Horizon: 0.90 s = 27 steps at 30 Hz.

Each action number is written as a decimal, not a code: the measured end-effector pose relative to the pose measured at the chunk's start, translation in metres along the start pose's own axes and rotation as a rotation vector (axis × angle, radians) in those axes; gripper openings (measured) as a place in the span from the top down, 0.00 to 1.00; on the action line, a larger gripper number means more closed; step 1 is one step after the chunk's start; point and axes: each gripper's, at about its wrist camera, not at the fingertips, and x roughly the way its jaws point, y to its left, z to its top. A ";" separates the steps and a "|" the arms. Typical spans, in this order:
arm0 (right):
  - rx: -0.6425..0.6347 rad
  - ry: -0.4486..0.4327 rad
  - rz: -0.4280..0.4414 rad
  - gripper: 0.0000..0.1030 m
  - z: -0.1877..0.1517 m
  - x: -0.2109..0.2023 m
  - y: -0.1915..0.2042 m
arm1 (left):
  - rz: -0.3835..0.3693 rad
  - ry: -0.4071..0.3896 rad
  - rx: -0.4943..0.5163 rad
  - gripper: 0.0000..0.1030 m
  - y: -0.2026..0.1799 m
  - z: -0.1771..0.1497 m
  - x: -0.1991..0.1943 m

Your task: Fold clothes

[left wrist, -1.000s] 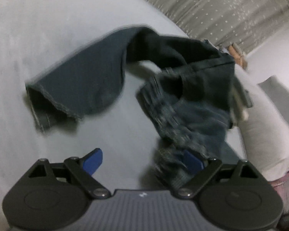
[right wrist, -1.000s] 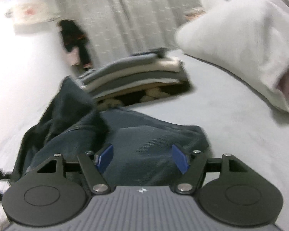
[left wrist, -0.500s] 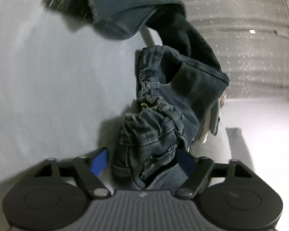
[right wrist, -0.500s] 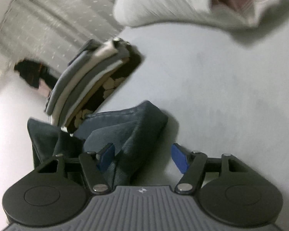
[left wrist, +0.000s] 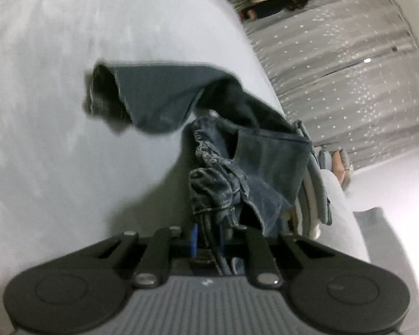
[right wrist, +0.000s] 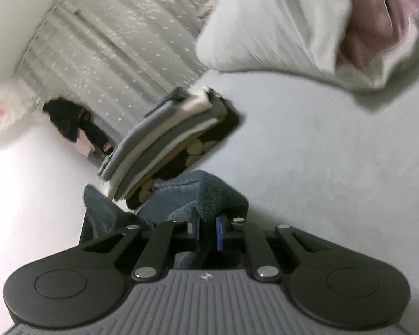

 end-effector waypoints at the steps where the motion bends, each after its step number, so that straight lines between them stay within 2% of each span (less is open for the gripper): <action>1: -0.035 -0.006 -0.007 0.89 -0.003 -0.008 0.008 | 0.011 -0.013 0.018 0.87 -0.002 0.002 -0.006; 6: -0.134 0.046 -0.031 0.90 -0.026 -0.040 0.026 | 0.042 -0.056 0.055 0.88 0.005 0.011 -0.036; 10: -0.168 0.076 -0.045 0.90 -0.049 -0.063 0.029 | 0.050 -0.047 0.063 0.88 0.021 0.016 -0.054; 18: -0.209 0.077 -0.070 0.91 -0.092 -0.101 0.034 | 0.053 -0.054 0.072 0.88 0.056 0.005 -0.087; 22: -0.208 0.102 -0.093 0.91 -0.109 -0.106 0.025 | 0.094 -0.046 0.099 0.88 0.071 -0.005 -0.086; 27: -0.194 0.163 -0.145 0.91 -0.129 -0.094 0.005 | 0.181 -0.002 0.090 0.88 0.099 -0.015 -0.061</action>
